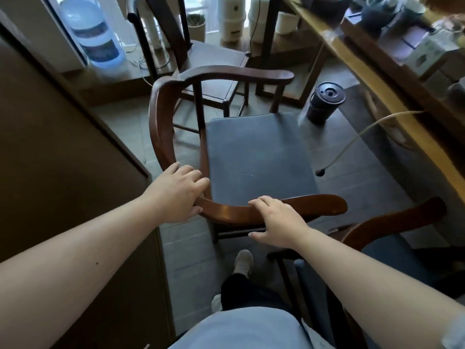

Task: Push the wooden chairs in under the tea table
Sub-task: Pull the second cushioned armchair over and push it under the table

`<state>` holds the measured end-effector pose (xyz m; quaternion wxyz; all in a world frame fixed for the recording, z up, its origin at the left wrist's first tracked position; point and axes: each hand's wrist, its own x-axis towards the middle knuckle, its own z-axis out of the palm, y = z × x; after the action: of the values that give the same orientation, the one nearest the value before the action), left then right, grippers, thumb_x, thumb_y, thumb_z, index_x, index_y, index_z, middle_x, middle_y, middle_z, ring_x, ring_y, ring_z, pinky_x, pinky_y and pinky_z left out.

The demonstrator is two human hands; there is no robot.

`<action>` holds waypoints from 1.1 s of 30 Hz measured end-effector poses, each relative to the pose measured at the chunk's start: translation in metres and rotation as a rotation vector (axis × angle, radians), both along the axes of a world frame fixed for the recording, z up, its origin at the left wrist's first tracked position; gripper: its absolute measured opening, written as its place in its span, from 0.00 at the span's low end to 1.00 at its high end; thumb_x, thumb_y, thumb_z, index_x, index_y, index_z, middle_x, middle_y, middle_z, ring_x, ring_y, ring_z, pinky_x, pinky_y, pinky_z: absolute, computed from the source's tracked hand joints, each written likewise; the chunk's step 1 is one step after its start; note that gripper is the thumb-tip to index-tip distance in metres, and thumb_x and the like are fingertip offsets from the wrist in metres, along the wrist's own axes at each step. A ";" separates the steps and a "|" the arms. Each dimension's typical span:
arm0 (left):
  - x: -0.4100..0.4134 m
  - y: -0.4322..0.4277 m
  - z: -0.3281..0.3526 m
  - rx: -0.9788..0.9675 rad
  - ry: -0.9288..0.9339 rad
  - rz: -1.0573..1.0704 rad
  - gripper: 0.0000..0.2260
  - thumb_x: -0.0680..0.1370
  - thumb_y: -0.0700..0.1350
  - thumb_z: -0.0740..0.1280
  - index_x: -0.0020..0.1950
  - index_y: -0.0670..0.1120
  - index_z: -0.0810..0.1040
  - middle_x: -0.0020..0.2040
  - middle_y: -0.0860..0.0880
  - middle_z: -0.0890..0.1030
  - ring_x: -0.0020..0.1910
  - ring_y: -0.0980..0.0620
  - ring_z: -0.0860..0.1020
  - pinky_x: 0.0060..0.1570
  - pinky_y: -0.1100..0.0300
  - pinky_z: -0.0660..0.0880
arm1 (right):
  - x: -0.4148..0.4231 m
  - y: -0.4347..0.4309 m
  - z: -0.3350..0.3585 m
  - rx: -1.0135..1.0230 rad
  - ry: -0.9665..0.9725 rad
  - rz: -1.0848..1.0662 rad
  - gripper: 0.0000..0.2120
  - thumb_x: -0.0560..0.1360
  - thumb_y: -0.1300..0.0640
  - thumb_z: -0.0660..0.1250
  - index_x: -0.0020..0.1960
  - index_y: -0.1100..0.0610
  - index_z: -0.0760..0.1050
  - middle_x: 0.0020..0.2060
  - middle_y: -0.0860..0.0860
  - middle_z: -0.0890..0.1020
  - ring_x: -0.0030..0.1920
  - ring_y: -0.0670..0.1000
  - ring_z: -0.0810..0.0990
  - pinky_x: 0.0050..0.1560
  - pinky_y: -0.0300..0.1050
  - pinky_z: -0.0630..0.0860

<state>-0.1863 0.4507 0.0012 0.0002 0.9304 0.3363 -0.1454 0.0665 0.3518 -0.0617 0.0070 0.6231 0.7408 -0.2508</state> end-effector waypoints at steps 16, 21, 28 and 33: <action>-0.026 0.095 -0.012 -0.044 0.145 -0.180 0.35 0.65 0.72 0.62 0.64 0.51 0.70 0.61 0.48 0.76 0.65 0.44 0.69 0.69 0.38 0.59 | -0.031 0.081 -0.040 -0.295 0.004 0.117 0.43 0.64 0.29 0.69 0.72 0.47 0.61 0.68 0.50 0.69 0.65 0.55 0.69 0.63 0.56 0.70; -0.036 0.125 -0.014 -0.076 0.165 -0.251 0.35 0.66 0.72 0.61 0.65 0.52 0.69 0.62 0.48 0.76 0.66 0.43 0.67 0.70 0.37 0.55 | -0.045 0.093 -0.040 -0.401 -0.024 0.120 0.43 0.63 0.28 0.68 0.71 0.47 0.62 0.66 0.50 0.72 0.64 0.56 0.70 0.62 0.56 0.70; -0.045 0.153 -0.022 -0.095 0.357 -0.425 0.35 0.65 0.74 0.59 0.62 0.53 0.70 0.57 0.49 0.78 0.60 0.42 0.72 0.65 0.39 0.62 | -0.061 0.086 -0.057 -0.424 -0.059 0.153 0.28 0.55 0.24 0.62 0.43 0.43 0.65 0.37 0.42 0.74 0.42 0.52 0.78 0.37 0.46 0.70; -0.041 0.150 -0.027 -0.053 0.372 -0.443 0.15 0.72 0.58 0.61 0.52 0.51 0.76 0.44 0.51 0.80 0.41 0.46 0.76 0.49 0.48 0.70 | -0.054 0.084 -0.065 -0.342 -0.058 0.140 0.25 0.54 0.25 0.62 0.32 0.45 0.63 0.28 0.42 0.71 0.31 0.47 0.73 0.28 0.43 0.62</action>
<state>-0.2269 0.6008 -0.0254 -0.0688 0.9382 0.1151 -0.3189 0.0124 0.4355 -0.1270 0.1517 0.5666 0.7284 -0.3541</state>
